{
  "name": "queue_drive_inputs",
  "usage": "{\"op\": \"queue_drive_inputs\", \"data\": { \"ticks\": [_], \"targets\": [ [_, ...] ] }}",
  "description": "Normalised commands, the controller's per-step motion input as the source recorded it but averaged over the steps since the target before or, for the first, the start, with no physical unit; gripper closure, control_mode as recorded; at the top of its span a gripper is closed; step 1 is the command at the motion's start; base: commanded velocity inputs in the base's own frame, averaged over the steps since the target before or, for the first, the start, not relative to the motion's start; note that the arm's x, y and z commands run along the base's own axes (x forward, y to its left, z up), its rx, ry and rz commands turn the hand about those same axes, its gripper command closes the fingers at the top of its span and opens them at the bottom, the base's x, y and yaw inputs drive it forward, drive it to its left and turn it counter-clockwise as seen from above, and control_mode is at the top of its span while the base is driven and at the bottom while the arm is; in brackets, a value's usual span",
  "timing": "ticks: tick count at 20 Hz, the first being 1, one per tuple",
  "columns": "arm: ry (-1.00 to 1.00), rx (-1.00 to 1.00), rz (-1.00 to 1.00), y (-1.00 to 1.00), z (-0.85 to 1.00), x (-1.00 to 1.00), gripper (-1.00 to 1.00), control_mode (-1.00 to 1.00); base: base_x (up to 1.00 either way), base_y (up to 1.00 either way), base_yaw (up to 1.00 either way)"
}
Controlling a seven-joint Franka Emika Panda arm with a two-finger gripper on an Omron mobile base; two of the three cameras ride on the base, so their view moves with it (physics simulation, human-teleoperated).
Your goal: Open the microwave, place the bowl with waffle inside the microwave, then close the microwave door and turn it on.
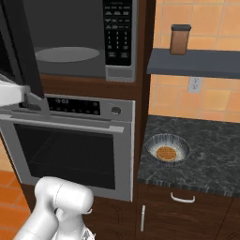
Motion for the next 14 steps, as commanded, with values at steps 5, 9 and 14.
{"op": "queue_drive_inputs", "data": {
  "ticks": [5, 9, 14],
  "targets": [
    [-0.05, -0.14, -0.23, 0.51, -0.45, -0.56, -1.0, -1.0, 0.0, 0.0, 0.0],
    [0.0, -0.01, -0.06, 0.12, -0.12, -0.03, -1.0, -1.0, 0.0, 0.0, 0.0],
    [-0.18, 0.0, -0.02, 0.29, -0.09, -0.22, -1.0, -1.0, 0.0, 0.0, 0.0]
  ]
}}
